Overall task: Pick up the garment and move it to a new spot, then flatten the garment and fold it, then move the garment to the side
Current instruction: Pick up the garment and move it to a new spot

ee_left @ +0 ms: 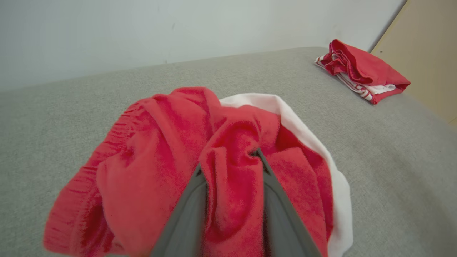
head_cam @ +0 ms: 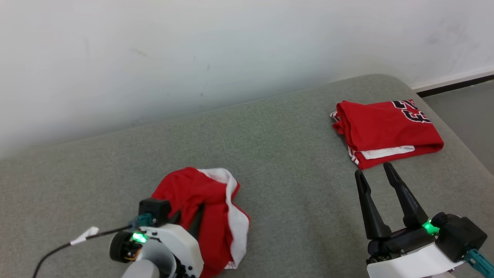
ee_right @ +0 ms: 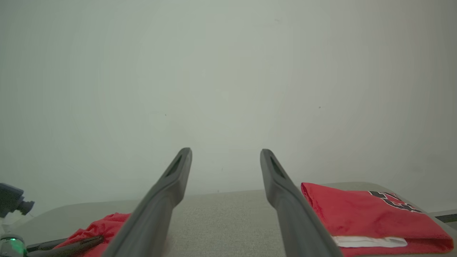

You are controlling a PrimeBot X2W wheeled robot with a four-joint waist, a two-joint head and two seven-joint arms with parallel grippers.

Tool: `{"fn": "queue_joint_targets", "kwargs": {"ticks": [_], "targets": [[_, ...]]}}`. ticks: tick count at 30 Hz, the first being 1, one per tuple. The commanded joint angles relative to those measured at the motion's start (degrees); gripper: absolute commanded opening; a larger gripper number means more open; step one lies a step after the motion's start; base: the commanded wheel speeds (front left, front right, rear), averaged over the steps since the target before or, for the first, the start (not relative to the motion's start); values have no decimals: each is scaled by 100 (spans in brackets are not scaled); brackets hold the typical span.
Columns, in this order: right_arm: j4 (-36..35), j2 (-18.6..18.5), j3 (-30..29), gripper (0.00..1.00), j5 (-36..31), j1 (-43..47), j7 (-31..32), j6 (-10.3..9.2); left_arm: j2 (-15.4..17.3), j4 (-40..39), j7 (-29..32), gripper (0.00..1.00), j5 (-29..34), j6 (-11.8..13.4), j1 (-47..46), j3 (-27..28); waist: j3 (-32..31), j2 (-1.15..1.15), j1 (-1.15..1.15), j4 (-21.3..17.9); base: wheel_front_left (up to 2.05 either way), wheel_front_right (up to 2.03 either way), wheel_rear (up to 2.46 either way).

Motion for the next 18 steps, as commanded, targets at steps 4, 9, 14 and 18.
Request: {"fn": "queue_joint_targets", "kwargs": {"ticks": [4,9,14,18], "targets": [[76,-32,1,100,15,-88,-14,-1,-134,473,-446,100,-34,-94,-204,-135,25,-1,0,139,0,0,0],[106,-75,-58,100,-1,-63,-14,-2,-107,575,-810,100,-69,-120,-372,-148,-78,-1,0,356,0,0,0],[83,-127,-101,100,-27,6,-14,-1,86,89,-1074,100,52,2,-389,-91,-181,-1,0,606,0,0,0],[103,-172,-91,100,-25,74,-14,-1,207,-471,-1149,100,-62,241,-162,130,-211,-1,0,830,0,0,0]]}}
